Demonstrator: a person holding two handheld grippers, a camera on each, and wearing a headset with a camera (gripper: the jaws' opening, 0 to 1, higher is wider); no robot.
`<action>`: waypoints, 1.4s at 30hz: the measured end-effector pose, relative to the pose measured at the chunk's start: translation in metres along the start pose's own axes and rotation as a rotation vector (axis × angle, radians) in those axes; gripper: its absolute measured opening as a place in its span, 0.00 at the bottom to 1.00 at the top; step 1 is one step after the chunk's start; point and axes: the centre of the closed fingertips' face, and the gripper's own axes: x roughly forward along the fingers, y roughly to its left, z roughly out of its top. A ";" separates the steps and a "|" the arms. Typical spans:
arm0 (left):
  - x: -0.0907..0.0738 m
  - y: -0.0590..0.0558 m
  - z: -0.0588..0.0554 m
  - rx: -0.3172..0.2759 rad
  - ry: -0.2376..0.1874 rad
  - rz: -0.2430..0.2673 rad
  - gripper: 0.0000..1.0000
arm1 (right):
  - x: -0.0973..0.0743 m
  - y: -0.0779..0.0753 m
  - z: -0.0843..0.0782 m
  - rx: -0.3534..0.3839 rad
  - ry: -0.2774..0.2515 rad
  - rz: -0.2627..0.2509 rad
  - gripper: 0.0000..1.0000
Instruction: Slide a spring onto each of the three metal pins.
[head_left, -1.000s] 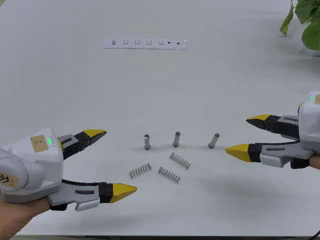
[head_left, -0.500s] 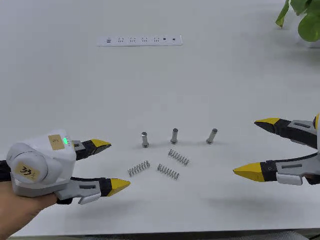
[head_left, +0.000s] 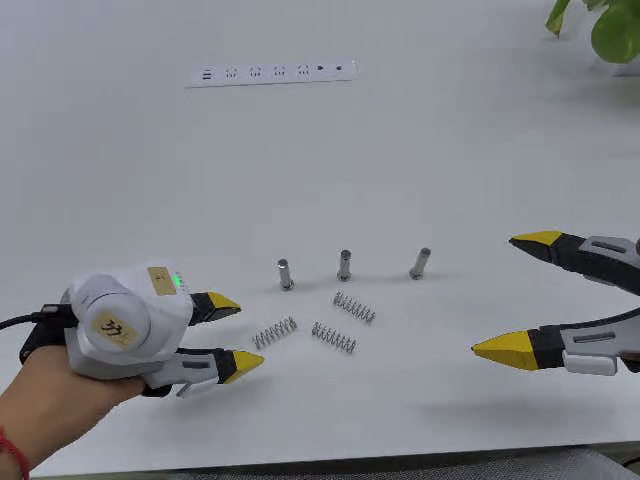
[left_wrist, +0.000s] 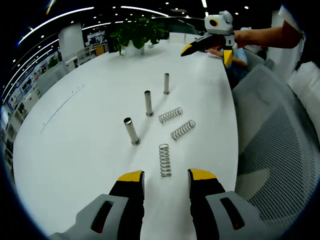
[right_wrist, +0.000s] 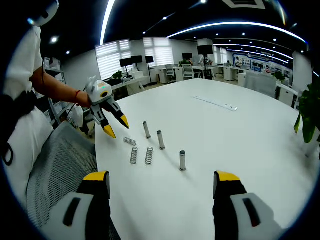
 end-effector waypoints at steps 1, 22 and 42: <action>0.002 -0.001 0.000 0.001 -0.003 -0.004 0.35 | 0.000 0.000 0.000 -0.001 -0.002 0.000 0.86; 0.026 0.001 -0.015 0.049 0.113 -0.009 0.17 | -0.004 -0.002 -0.004 0.020 -0.013 -0.011 0.85; 0.027 -0.002 -0.012 0.066 0.130 0.030 0.11 | -0.004 0.001 -0.007 0.031 -0.010 -0.016 0.85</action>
